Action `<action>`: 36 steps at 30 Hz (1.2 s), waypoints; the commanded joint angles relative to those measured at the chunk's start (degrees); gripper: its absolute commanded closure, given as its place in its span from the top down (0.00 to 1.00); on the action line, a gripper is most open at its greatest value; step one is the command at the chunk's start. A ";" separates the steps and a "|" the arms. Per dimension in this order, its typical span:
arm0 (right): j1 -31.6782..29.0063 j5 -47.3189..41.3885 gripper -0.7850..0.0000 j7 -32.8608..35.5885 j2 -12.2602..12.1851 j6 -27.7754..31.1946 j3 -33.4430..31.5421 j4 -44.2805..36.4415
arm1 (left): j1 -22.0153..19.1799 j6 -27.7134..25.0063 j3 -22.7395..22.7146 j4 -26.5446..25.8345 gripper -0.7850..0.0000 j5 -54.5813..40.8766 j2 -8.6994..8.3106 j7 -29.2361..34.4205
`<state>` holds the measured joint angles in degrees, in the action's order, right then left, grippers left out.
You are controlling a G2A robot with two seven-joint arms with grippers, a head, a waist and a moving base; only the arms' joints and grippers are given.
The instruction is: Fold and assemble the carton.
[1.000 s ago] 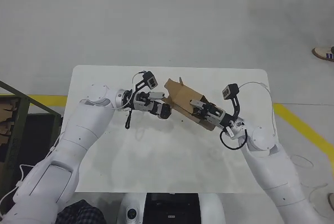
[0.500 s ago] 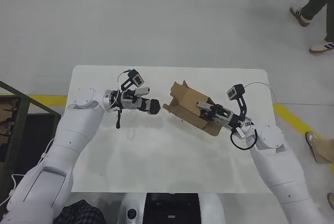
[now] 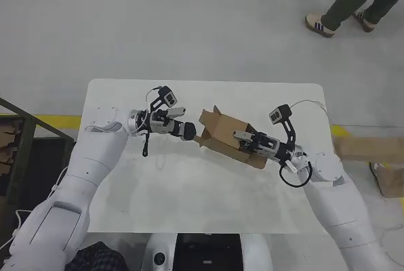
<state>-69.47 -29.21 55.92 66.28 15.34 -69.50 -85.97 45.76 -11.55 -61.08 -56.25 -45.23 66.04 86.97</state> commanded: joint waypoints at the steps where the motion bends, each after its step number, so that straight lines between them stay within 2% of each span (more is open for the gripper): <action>1: 0.07 -0.01 0.00 0.00 0.02 0.07 0.17 0.04 | -0.19 0.11 0.69 -0.11 1.00 -0.14 0.28 0.13; 21: 0.27 -1.04 0.00 1.16 0.22 1.01 1.62 0.73 | -2.49 0.84 3.35 -0.31 1.00 -1.10 1.95 1.03; 36: 1.12 -0.64 0.00 0.74 0.52 0.52 3.31 0.71 | -3.02 1.02 4.08 -0.49 1.00 -1.20 2.49 1.03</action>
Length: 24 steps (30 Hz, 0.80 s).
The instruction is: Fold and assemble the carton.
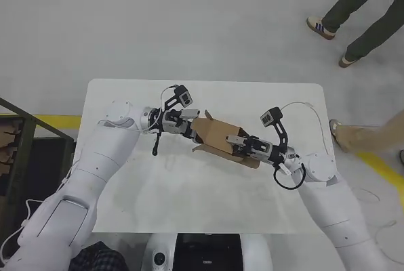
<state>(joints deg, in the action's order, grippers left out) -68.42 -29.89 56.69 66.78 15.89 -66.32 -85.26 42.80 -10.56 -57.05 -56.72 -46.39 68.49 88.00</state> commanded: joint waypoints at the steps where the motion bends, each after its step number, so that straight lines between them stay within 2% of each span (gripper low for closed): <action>1: 0.12 0.07 0.00 -0.12 0.05 -0.08 0.26 0.03 | -0.12 0.05 0.08 0.02 1.00 -0.05 0.06 0.00; 9: 0.26 -0.29 0.00 -0.38 0.07 0.03 0.10 0.37 | -0.30 -0.17 -0.11 0.55 1.00 -0.32 0.17 0.00; 24: -0.73 -4.49 0.00 1.66 -0.37 0.59 -2.86 1.31 | 1.59 0.32 -2.66 -0.18 1.00 -0.14 -0.85 0.00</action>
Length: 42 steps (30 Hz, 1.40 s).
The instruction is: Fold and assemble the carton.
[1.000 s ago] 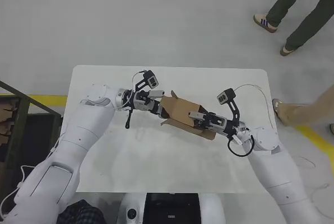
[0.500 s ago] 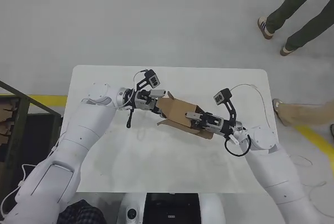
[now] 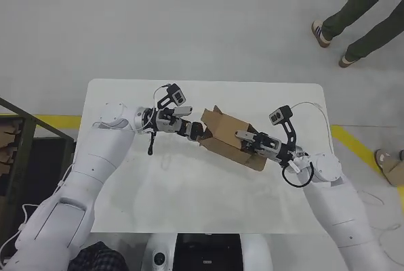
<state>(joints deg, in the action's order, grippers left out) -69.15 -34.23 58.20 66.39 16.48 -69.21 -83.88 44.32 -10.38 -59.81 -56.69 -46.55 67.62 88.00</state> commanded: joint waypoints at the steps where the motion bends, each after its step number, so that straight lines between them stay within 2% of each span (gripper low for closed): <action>1: 0.00 -0.27 0.00 0.22 0.01 -0.01 0.02 -0.07 | 0.11 0.20 0.21 -0.46 1.00 0.03 0.05 0.00; 10: -0.01 -3.12 0.00 0.84 0.09 0.02 -0.46 -0.03 | 0.02 0.15 0.70 -0.47 1.00 0.21 0.34 0.00; 42: 1.24 -4.52 0.00 0.92 0.90 -0.57 2.02 0.34 | -2.35 0.31 4.11 -0.48 1.00 -1.00 1.69 0.00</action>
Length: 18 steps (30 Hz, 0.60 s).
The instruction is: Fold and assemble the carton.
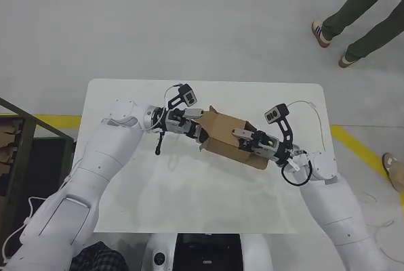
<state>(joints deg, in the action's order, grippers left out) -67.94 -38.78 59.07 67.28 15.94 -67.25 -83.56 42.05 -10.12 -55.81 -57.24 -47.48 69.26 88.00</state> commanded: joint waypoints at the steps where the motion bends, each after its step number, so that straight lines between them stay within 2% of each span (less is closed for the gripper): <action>1: 0.05 0.03 0.00 0.05 0.03 -0.01 0.08 0.04 | -0.13 0.04 0.19 0.12 1.00 -0.09 0.07 0.00; 8: 0.05 -0.18 0.00 0.05 0.10 0.07 0.01 0.43 | -0.39 -0.22 0.24 0.65 1.00 -0.47 0.07 0.00; 18: -0.73 0.03 0.00 -0.92 -0.30 0.37 -2.66 1.59 | 1.01 -0.83 -3.61 0.86 1.00 -1.08 -1.41 0.00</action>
<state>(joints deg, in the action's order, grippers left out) -68.59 -38.94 58.46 67.00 16.31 -69.70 -82.05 42.80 -11.06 -59.17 -56.08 -48.63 68.00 88.00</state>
